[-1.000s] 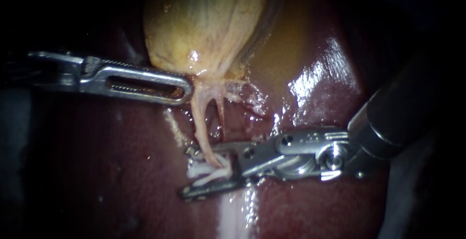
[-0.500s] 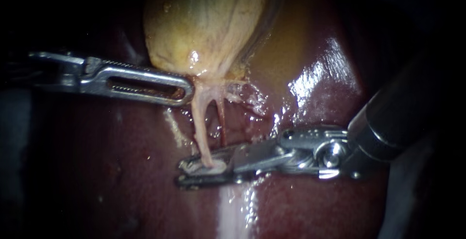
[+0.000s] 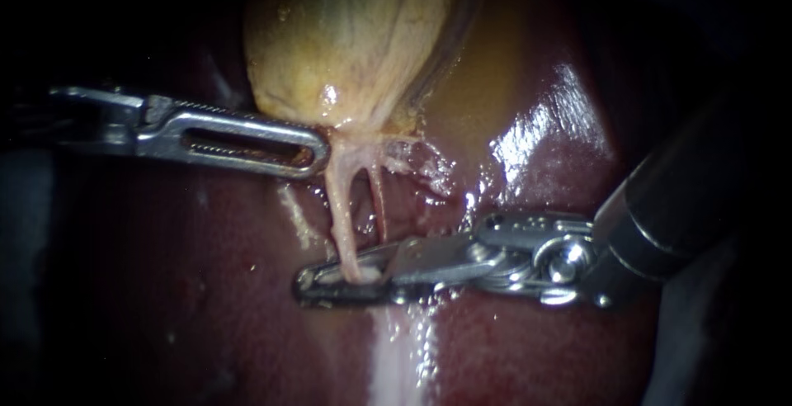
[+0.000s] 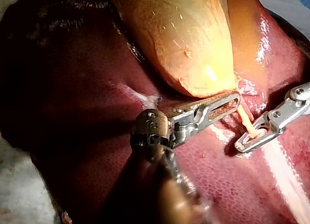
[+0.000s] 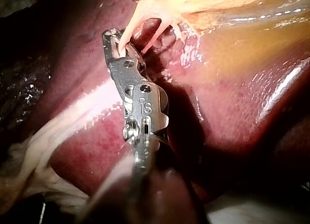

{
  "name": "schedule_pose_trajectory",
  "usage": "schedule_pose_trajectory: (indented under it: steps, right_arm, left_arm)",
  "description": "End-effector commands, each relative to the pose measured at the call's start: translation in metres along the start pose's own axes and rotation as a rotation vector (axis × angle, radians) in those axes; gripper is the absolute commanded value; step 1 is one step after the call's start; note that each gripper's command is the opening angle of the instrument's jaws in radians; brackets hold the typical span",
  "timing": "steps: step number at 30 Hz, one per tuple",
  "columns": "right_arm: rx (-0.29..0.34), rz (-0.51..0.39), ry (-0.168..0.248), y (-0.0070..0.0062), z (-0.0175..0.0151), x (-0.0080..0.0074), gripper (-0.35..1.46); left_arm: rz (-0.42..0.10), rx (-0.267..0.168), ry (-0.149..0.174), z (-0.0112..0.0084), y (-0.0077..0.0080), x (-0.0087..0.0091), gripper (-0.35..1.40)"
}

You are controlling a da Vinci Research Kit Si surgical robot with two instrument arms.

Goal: Clipping second clip left tube

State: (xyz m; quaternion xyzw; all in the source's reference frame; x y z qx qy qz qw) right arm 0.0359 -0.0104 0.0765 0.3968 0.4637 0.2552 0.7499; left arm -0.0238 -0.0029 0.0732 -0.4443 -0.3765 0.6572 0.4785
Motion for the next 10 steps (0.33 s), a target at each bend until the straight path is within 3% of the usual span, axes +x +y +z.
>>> schedule_pose_trajectory:
  steps: [1, 10]
  right_arm:
    - [0.0, 0.0, 0.0, 0.0002, 0.0, -0.0001, -0.35]
    - [0.001, 0.005, 0.0, 0.0004, -0.0001, -0.0001, -0.35]
  left_arm:
    - [0.0, -0.001, 0.0, 0.0, 0.0, 0.0, -0.35]
    - [0.0, -0.001, 0.0, 0.0, 0.0, 0.0, -0.35]
